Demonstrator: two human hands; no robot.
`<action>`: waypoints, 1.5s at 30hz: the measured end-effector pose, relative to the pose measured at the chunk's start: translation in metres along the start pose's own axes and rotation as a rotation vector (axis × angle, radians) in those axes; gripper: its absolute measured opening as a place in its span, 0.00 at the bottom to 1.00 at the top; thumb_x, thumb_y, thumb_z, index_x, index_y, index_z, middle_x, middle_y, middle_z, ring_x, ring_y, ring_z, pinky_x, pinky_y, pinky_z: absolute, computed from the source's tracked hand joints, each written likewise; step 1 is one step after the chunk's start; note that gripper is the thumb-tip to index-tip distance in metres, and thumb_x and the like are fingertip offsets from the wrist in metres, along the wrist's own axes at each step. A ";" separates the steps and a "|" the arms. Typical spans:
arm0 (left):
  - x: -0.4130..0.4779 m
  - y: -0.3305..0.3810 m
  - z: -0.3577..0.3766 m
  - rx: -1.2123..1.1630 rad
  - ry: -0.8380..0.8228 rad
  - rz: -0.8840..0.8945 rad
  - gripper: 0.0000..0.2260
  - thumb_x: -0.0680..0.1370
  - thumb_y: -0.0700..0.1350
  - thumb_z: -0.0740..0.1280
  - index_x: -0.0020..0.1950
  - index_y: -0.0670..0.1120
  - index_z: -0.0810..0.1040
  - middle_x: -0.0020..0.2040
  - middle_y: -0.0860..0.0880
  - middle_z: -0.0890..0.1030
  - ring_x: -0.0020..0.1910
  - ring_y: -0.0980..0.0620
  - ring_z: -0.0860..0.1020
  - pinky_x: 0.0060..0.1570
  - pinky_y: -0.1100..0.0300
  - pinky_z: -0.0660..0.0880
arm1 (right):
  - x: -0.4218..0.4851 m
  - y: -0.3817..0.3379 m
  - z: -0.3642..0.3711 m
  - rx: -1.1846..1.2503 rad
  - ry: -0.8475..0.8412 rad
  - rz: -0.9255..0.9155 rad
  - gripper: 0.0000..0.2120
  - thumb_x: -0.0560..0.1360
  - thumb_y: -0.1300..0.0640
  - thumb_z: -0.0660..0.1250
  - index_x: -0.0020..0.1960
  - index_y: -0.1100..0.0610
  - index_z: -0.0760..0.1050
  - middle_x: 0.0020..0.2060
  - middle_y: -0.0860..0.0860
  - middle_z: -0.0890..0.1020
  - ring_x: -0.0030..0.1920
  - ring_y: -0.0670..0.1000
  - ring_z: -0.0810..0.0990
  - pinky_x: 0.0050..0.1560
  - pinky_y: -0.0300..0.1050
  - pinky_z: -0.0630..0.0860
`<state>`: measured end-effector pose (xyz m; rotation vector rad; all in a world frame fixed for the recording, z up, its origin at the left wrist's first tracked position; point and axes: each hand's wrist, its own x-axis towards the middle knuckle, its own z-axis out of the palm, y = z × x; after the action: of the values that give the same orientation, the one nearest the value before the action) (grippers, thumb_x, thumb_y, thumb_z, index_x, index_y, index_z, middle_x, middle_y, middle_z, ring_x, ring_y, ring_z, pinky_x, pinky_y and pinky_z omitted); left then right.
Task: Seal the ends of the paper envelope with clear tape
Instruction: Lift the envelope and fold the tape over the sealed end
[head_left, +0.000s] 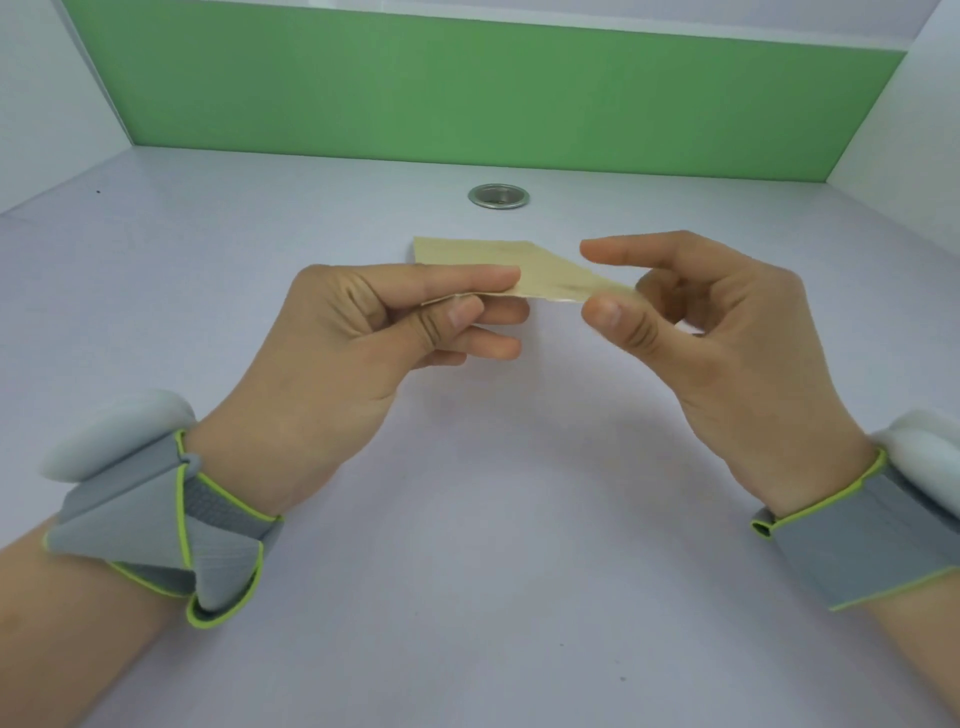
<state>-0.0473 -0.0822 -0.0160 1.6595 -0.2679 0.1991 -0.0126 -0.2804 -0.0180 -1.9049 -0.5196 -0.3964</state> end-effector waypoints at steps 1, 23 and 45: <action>0.000 -0.001 0.000 0.012 -0.014 -0.010 0.11 0.70 0.43 0.64 0.50 0.49 0.82 0.45 0.52 0.86 0.42 0.53 0.85 0.48 0.62 0.79 | 0.001 0.001 -0.002 -0.108 0.033 -0.033 0.17 0.66 0.38 0.67 0.52 0.42 0.79 0.32 0.46 0.71 0.32 0.44 0.70 0.33 0.34 0.67; -0.003 -0.003 0.003 0.038 -0.097 -0.044 0.11 0.72 0.44 0.65 0.52 0.51 0.82 0.45 0.50 0.86 0.43 0.50 0.84 0.53 0.52 0.77 | -0.003 0.000 0.006 -0.371 -0.005 -0.374 0.09 0.71 0.52 0.71 0.51 0.51 0.82 0.43 0.39 0.79 0.47 0.43 0.80 0.49 0.36 0.75; -0.007 0.003 0.005 0.761 0.086 0.510 0.03 0.71 0.40 0.73 0.43 0.42 0.83 0.38 0.65 0.69 0.43 0.77 0.68 0.48 0.81 0.62 | -0.004 -0.004 0.013 -0.478 0.035 -0.541 0.06 0.74 0.52 0.68 0.45 0.51 0.84 0.38 0.43 0.85 0.42 0.50 0.81 0.40 0.49 0.77</action>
<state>-0.0550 -0.0871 -0.0155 2.2967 -0.6005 0.8361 -0.0176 -0.2682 -0.0220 -2.1863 -0.9898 -0.9735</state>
